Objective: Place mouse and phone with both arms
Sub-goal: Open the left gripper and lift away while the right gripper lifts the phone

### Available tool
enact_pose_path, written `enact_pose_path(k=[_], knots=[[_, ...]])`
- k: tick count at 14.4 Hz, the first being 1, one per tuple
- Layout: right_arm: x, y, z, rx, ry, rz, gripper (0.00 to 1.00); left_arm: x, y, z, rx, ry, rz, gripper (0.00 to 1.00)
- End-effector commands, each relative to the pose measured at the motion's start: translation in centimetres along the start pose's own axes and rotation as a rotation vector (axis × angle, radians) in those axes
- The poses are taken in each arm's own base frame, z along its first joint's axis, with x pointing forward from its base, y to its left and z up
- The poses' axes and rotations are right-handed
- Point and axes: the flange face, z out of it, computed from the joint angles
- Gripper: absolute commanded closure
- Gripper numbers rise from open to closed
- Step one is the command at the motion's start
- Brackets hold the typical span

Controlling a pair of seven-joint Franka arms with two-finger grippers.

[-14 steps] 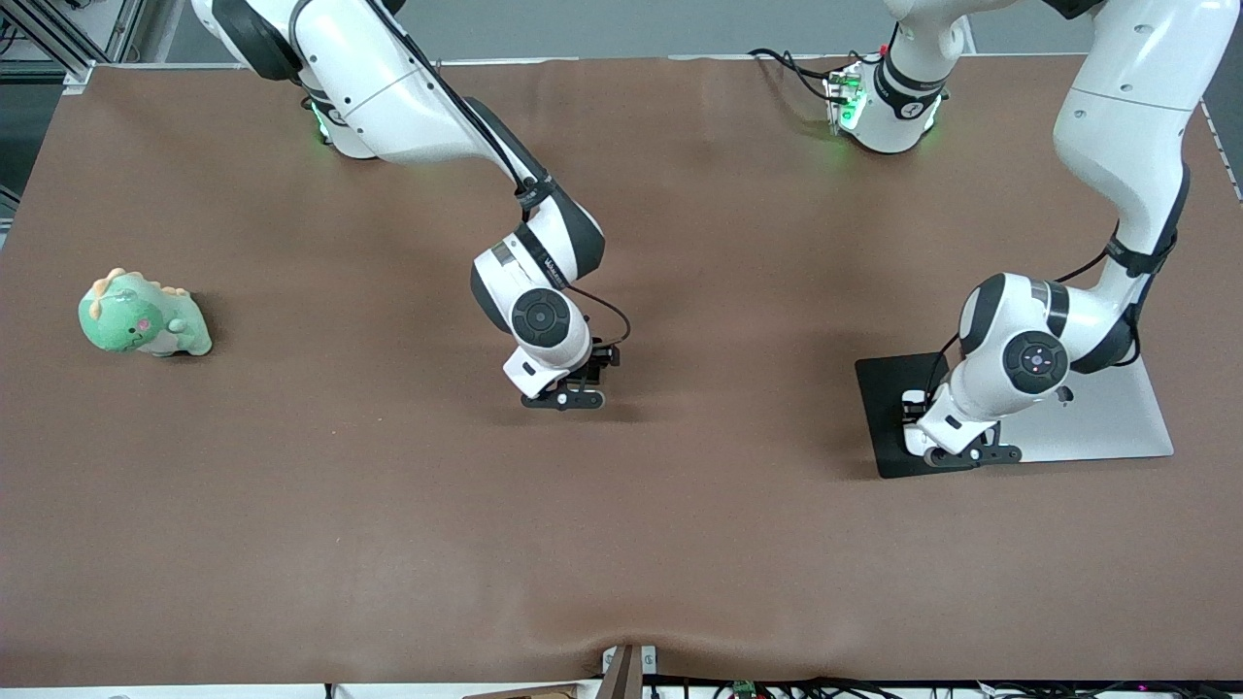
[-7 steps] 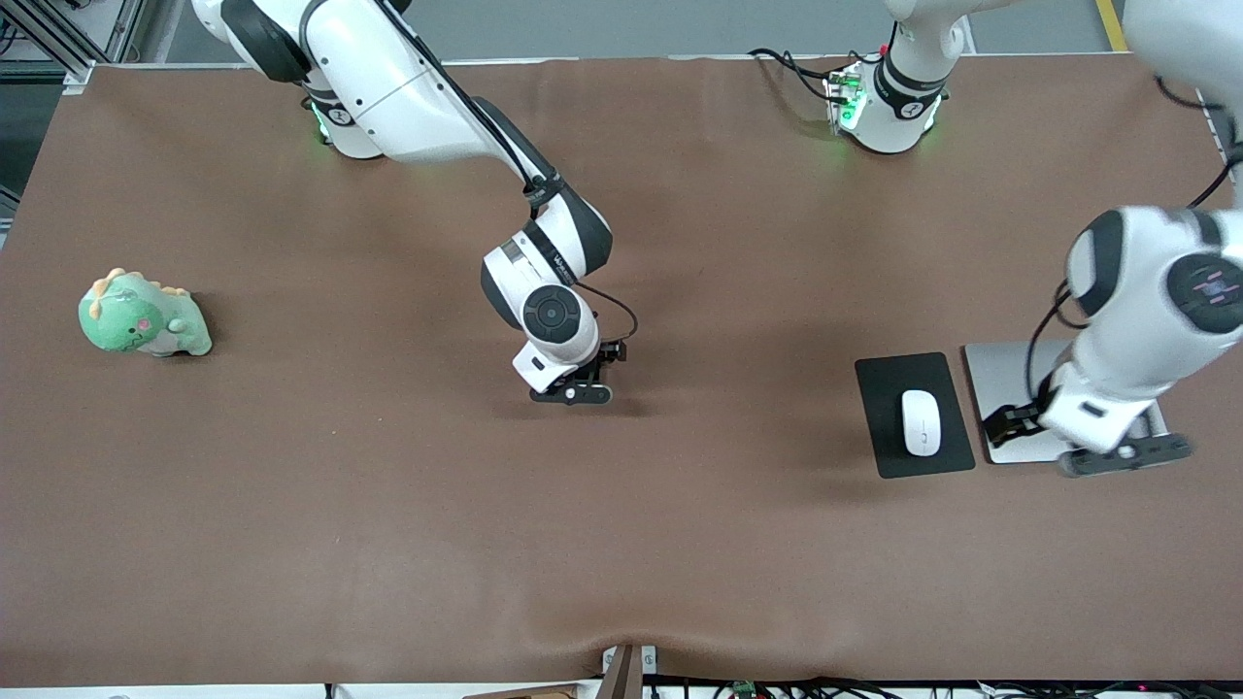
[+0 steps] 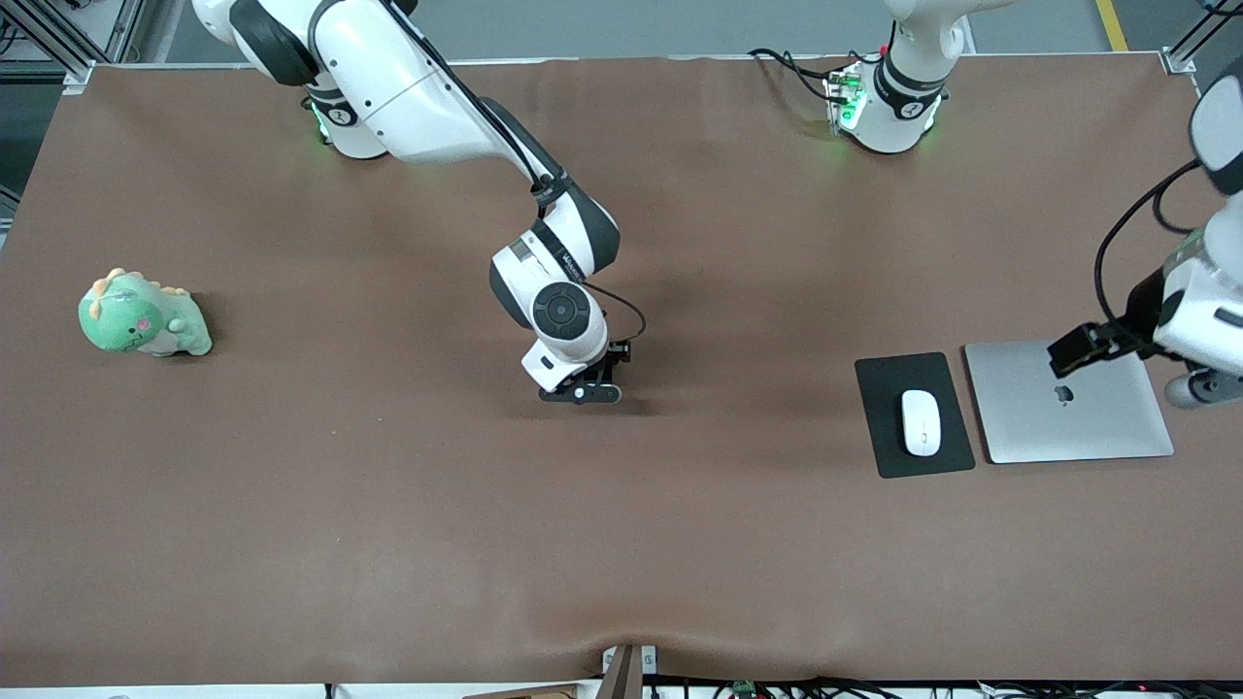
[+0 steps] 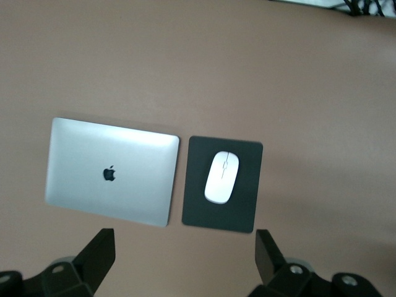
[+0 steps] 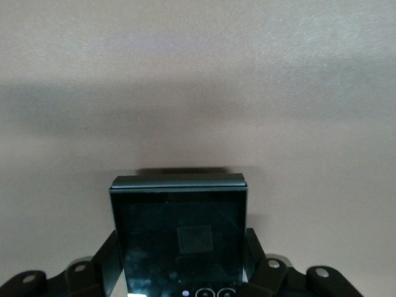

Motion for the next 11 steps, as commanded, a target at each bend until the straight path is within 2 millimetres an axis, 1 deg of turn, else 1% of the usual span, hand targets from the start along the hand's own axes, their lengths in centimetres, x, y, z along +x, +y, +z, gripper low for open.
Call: enact_pose_path(k=[1,2,3,4,5,6,7,8,10,11], knots=[[1.5,0.8,-3.6,-0.035,-0.035,0.030,1.00,-2.3,-0.6,-3.2,-0.026,-0.036,0.070,0.00],[2.4,2.0,-4.9,-0.045,-0.057,0.052,1.00,-3.1,-0.8,-4.8,-0.036,-0.018,0.096,0.00],[3.1,3.3,-6.3,-0.046,-0.076,0.077,1.00,-3.8,-0.4,-6.0,-0.032,0.001,0.118,0.00],[4.0,5.0,-6.9,-0.052,-0.092,0.106,1.00,-4.3,0.0,-6.4,-0.028,0.000,0.127,0.00],[4.6,6.5,-8.3,-0.050,-0.096,0.127,1.00,-5.0,0.2,-7.1,-0.023,-0.006,0.131,0.00],[4.6,7.3,-9.3,-0.059,-0.101,0.132,1.00,-5.4,0.5,-7.2,-0.018,-0.026,0.149,0.00],[5.0,8.5,-10.1,-0.065,-0.110,0.138,1.00,-5.9,0.6,-7.5,-0.017,-0.037,0.161,0.00],[5.5,10.1,-10.9,-0.065,-0.114,0.156,1.00,-6.2,0.5,-7.7,-0.029,-0.043,0.161,0.00],[5.5,12.9,-12.5,-0.056,-0.109,0.151,1.00,-7.2,0.4,-8.3,-0.052,-0.068,0.192,0.00],[5.8,14.7,-13.2,-0.049,-0.108,0.163,1.00,-7.5,0.2,-8.4,-0.051,-0.069,0.189,0.00]])
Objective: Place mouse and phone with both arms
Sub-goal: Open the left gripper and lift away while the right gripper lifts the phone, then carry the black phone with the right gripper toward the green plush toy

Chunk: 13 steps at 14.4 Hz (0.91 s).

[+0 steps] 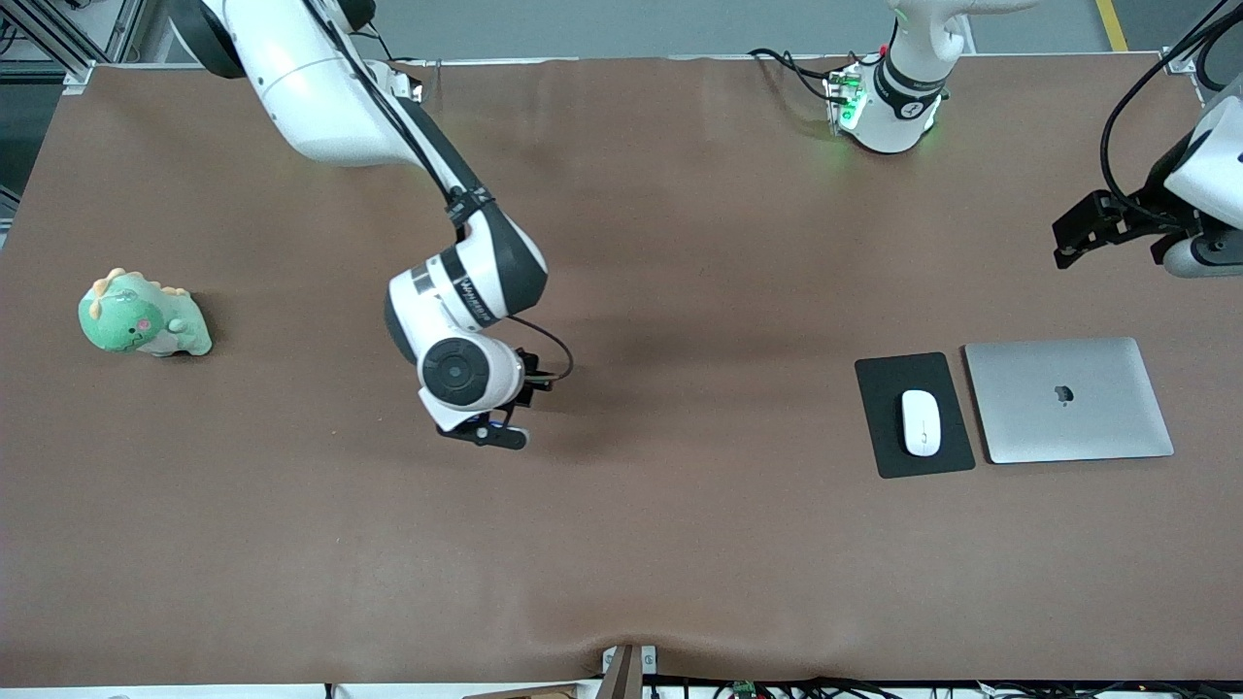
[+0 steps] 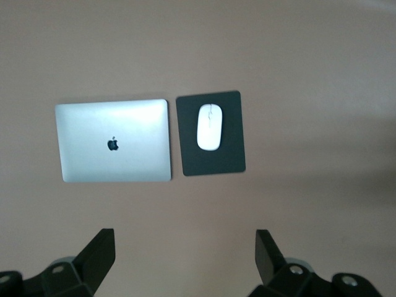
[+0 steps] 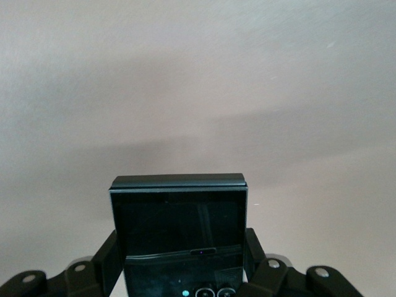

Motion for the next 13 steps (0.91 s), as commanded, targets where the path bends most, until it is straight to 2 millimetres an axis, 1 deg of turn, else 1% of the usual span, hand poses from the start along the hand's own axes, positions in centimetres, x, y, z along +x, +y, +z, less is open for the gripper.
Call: enact_pose_path(k=[1,2,3,4,5,6,7,8,9,11,12,13], knots=[[-0.6,4.4,-2.0,0.013,-0.003,-0.008,1.00,-1.4,-0.6,-0.6,-0.019,-0.015,0.021,0.00],[-0.9,5.0,-2.1,0.017,0.003,-0.017,1.00,-1.4,-0.7,-0.4,-0.019,-0.019,0.019,0.00],[-0.7,6.4,-2.5,0.023,0.007,-0.007,1.00,-1.5,-0.5,-0.4,-0.019,-0.019,0.022,0.00],[-0.6,8.2,-2.7,0.025,0.000,-0.020,1.00,-1.5,-0.5,-0.4,-0.020,-0.021,0.022,0.00],[-0.2,10.8,-2.8,0.029,-0.010,-0.027,1.00,-1.6,-0.4,-0.4,-0.021,-0.027,0.024,0.00],[0.1,13.0,-2.8,0.032,-0.018,-0.037,1.00,-1.7,-0.2,-0.4,-0.021,-0.028,0.027,0.00],[-0.1,14.3,-2.8,0.036,-0.019,-0.067,1.00,-1.7,-0.2,-0.5,-0.022,-0.030,0.027,0.00],[0.2,16.4,-2.8,0.048,-0.011,-0.076,1.00,-1.9,-0.1,-0.4,-0.031,-0.043,0.028,0.00],[0.6,18.6,-2.4,0.059,-0.005,-0.084,1.00,-2.0,-0.3,-0.5,-0.043,-0.047,0.023,0.00],[1.2,21.6,-1.5,0.069,0.006,-0.092,1.00,-2.0,-0.3,-0.4,-0.047,-0.051,0.005,0.00],[1.4,22.9,-1.2,0.071,0.009,-0.081,1.00,-2.0,-0.3,-0.4,-0.047,-0.049,0.001,0.00],[1.4,23.5,-0.6,0.059,0.010,-0.077,1.00,-2.0,-0.3,-0.4,-0.046,-0.051,-0.003,0.00]])
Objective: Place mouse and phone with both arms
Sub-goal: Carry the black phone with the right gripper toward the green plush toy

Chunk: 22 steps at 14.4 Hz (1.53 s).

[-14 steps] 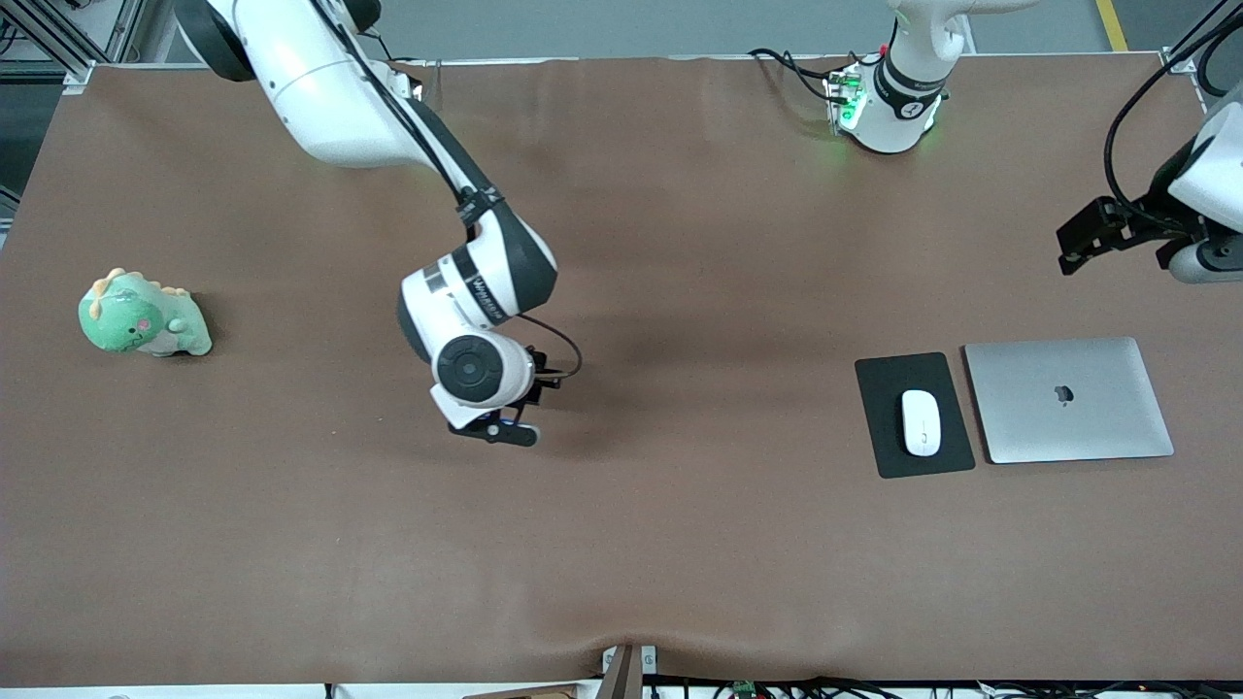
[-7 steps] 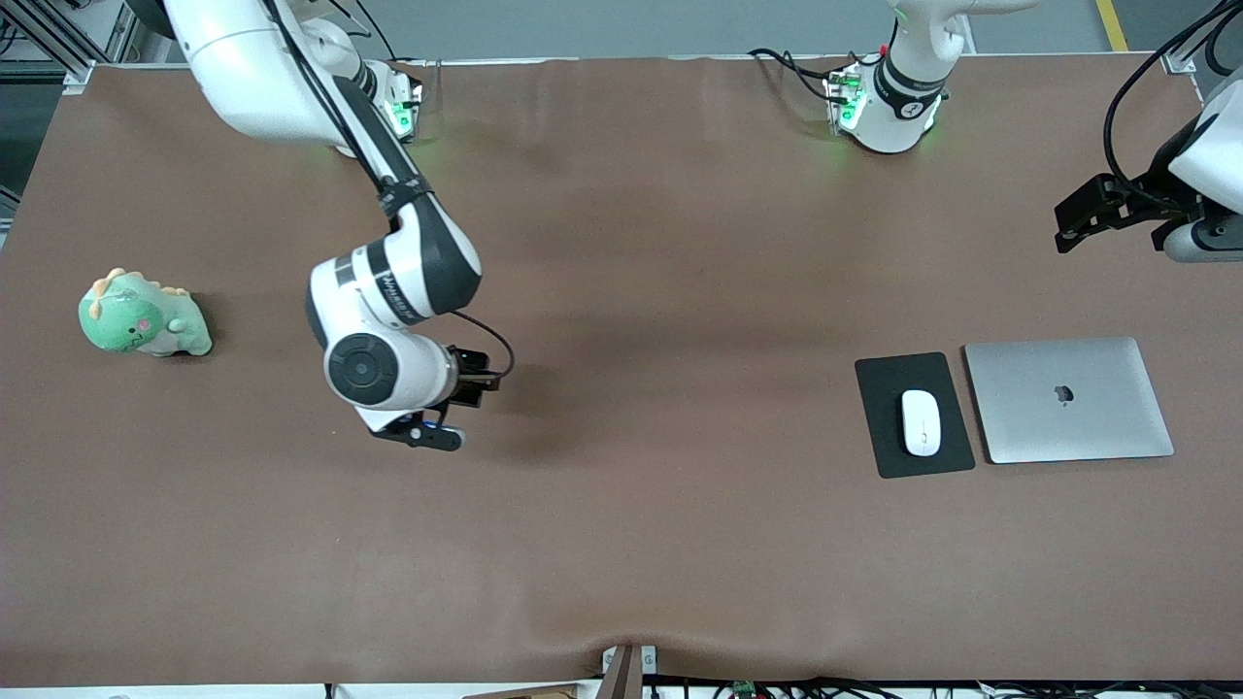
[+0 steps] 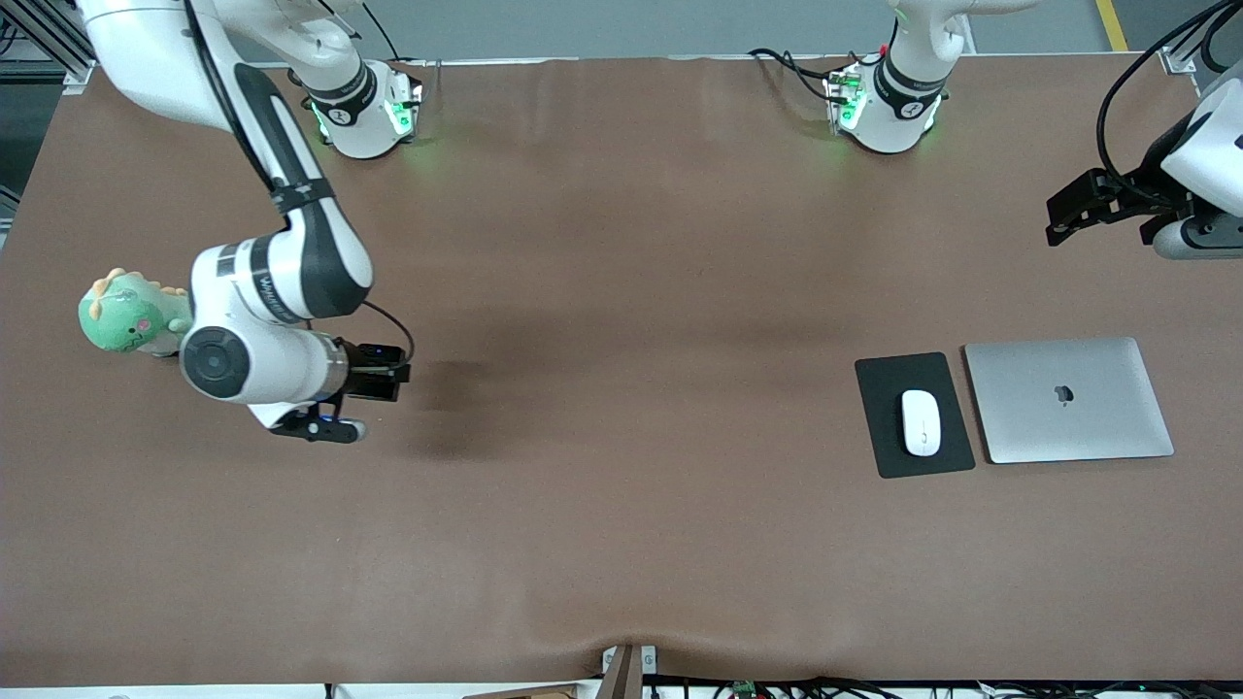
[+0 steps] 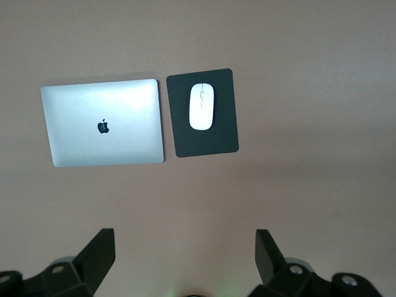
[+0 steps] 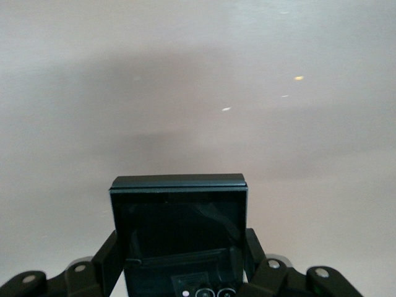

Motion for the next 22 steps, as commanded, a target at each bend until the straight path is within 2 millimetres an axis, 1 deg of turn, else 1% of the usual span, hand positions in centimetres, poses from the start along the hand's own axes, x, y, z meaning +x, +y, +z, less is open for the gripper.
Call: enact_pose_path(k=[1,2,4,5,8,12,13,16,17,18,20,22], knots=[[-1.5,2.1,0.5,-0.021,0.018,-0.006,1.00,-1.0,0.0,-0.4,-0.022,-0.003,-0.028,0.00],[-1.4,3.8,0.9,-0.017,0.022,0.016,1.00,-1.0,0.0,-0.4,-0.023,-0.002,-0.036,0.00],[-1.7,4.7,2.7,-0.021,0.029,0.018,1.00,-1.0,-0.1,-0.4,-0.022,-0.003,-0.039,0.00],[-1.8,5.6,3.5,-0.027,0.039,0.022,1.00,-0.9,-0.1,-0.3,-0.023,-0.003,-0.039,0.00],[-1.9,7.7,5.0,-0.047,0.058,0.009,1.00,-0.5,-0.1,-0.1,-0.022,-0.002,-0.037,0.00],[-1.3,12.8,6.6,-0.027,0.077,-0.025,1.00,-0.2,-0.1,-0.2,-0.024,0.012,-0.039,0.00],[-1.4,13.7,7.2,-0.024,0.080,-0.023,1.00,-0.1,0.0,-0.1,-0.025,0.020,-0.038,0.00],[-1.3,15.1,8.0,-0.030,0.078,-0.019,1.00,-0.1,0.3,-0.1,-0.026,0.020,-0.031,0.00],[-1.2,15.9,8.5,-0.051,0.071,-0.040,1.00,-0.1,0.3,-0.1,-0.026,0.021,-0.031,0.00],[-1.1,17.1,9.2,-0.057,0.073,-0.040,1.00,0.0,0.4,-0.1,-0.027,0.027,-0.030,0.00],[-1.5,17.8,10.4,-0.055,0.101,-0.056,1.00,0.0,0.5,-0.1,-0.027,0.032,-0.029,0.00],[-1.9,18.8,12.3,-0.050,0.120,-0.083,1.00,0.0,0.7,0.0,-0.027,0.029,-0.025,0.00]])
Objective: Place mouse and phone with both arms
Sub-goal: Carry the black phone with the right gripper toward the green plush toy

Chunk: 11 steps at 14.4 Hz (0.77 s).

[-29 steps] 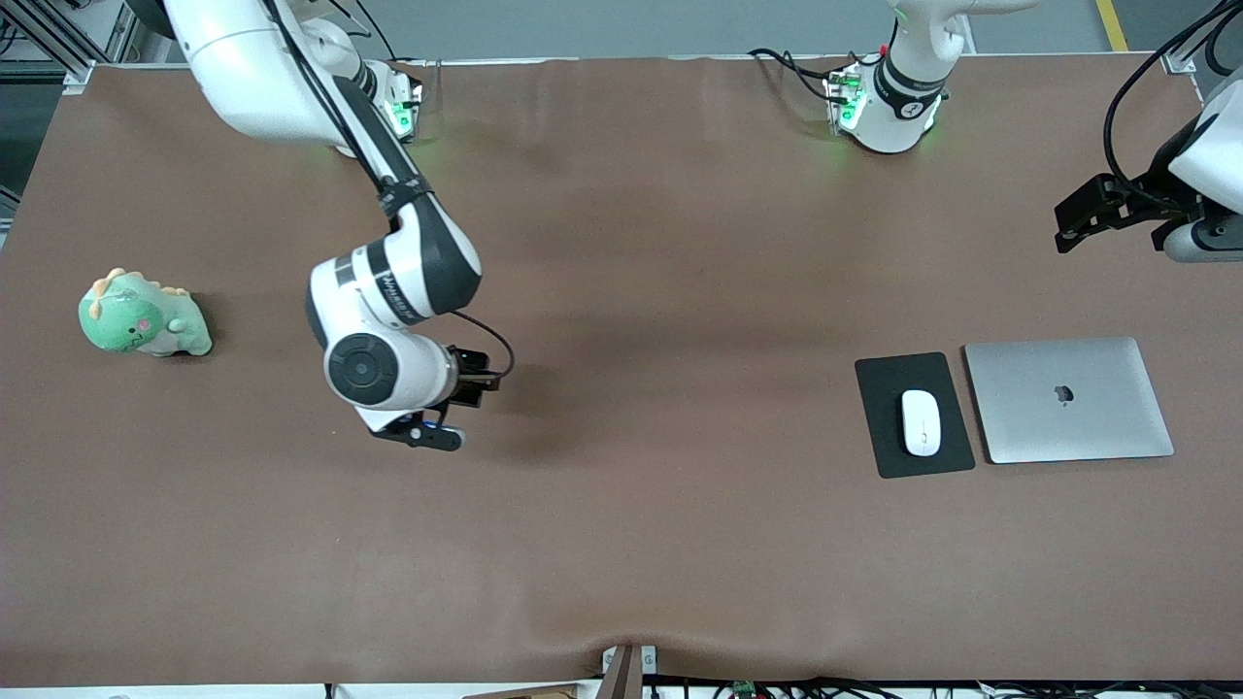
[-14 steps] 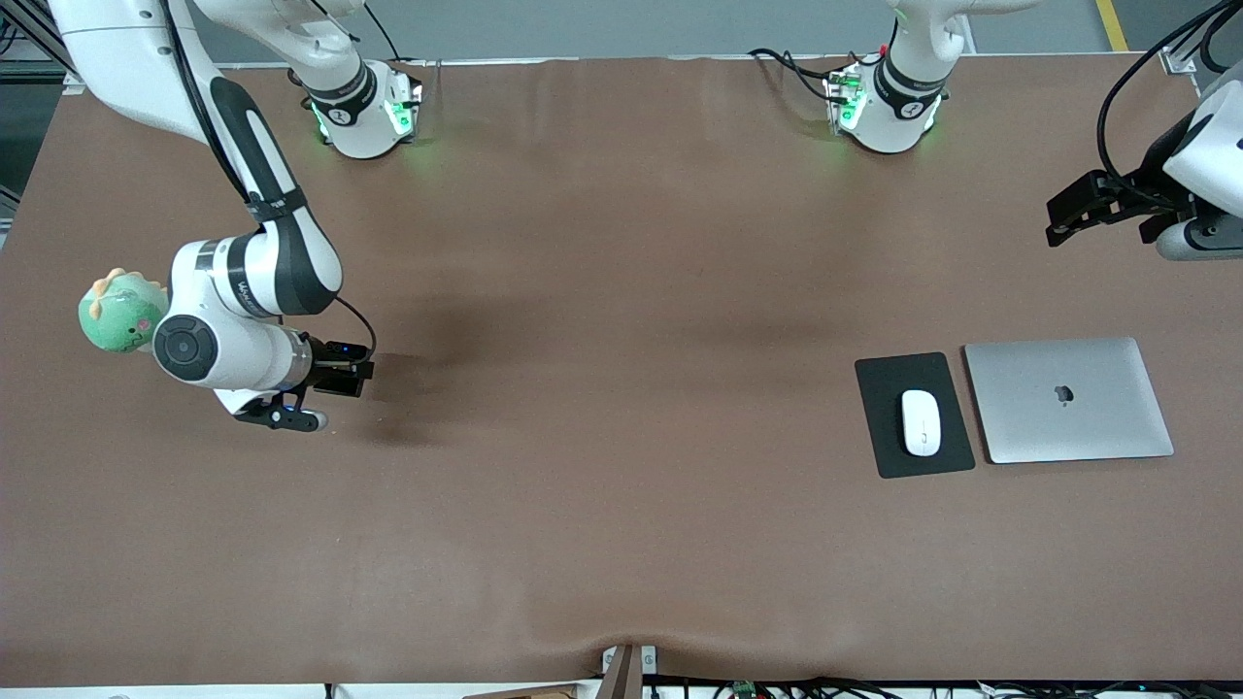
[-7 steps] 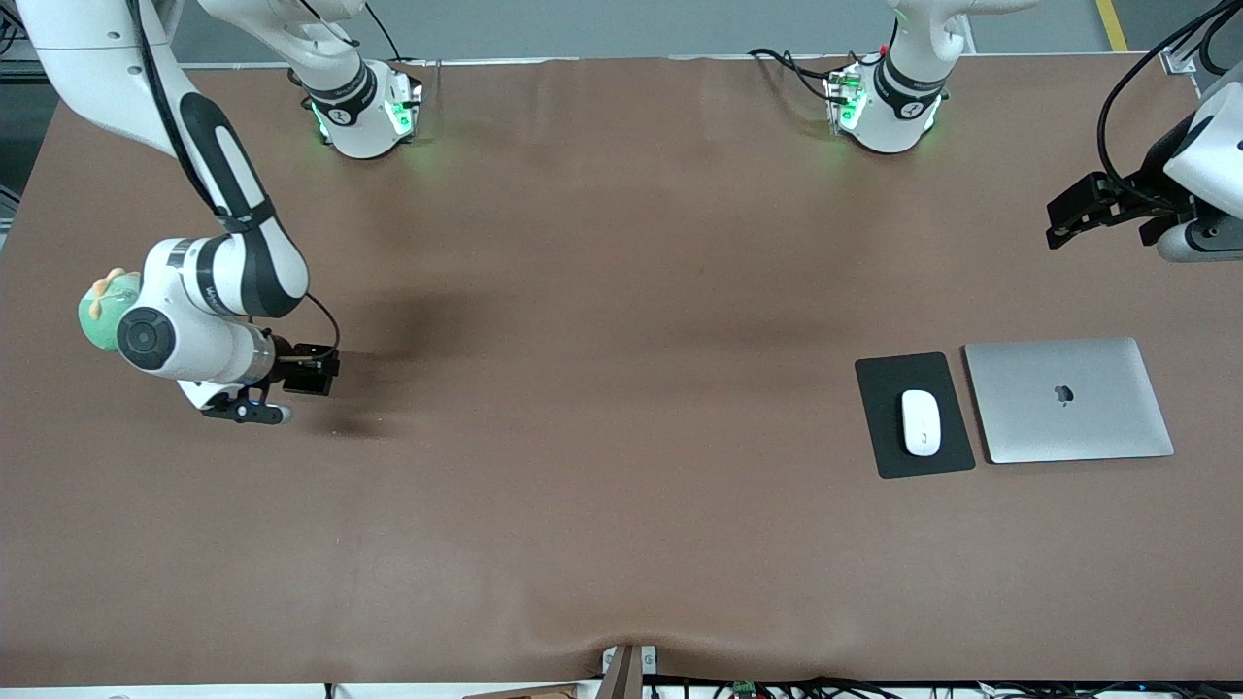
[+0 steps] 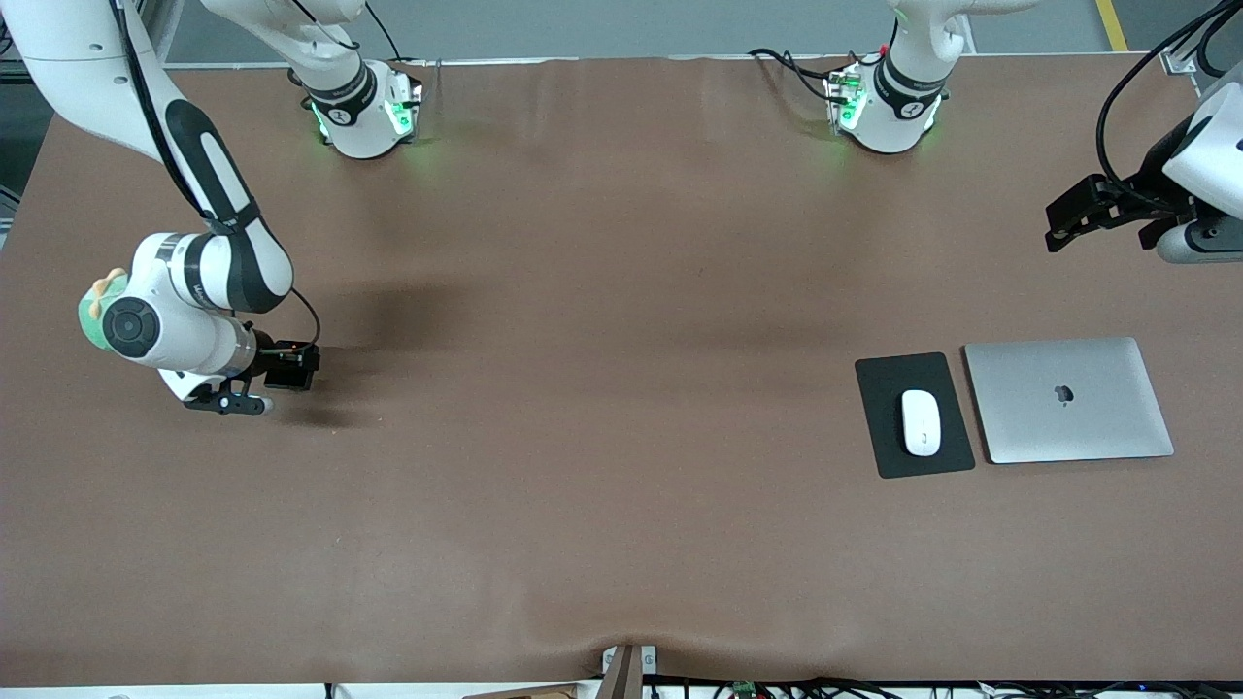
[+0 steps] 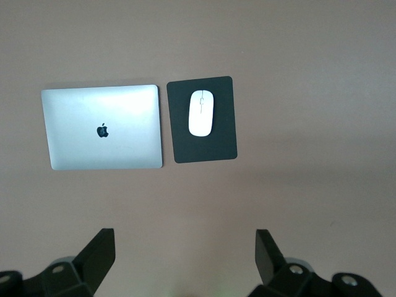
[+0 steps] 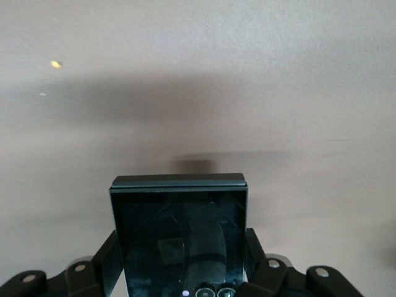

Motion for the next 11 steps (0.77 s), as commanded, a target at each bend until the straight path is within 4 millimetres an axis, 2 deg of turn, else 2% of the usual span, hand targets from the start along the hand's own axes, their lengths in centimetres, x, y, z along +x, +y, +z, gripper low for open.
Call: enact_pose_path(k=[1,6,8,9,10,11], knots=[[-1.2,1.2,1.6,-0.002,0.020,-0.059,1.00,-0.3,0.4,-0.2,-0.024,0.009,-0.003,0.00],[-1.5,2.8,2.7,0.005,-0.001,-0.082,1.00,0.2,0.5,0.5,-0.025,0.000,-0.002,0.00],[-1.6,3.4,3.2,0.010,-0.009,-0.063,0.75,0.3,0.5,0.5,-0.026,0.006,0.001,0.00],[-1.6,3.5,3.5,0.011,-0.012,-0.060,0.51,0.3,0.5,0.4,-0.026,0.008,0.001,0.00],[-1.6,3.8,3.5,0.012,-0.006,-0.056,0.08,0.2,0.5,0.2,-0.026,0.012,0.001,0.00],[-1.6,3.7,3.5,0.012,-0.009,-0.057,0.00,0.2,0.5,0.1,-0.026,0.017,0.001,0.00]])
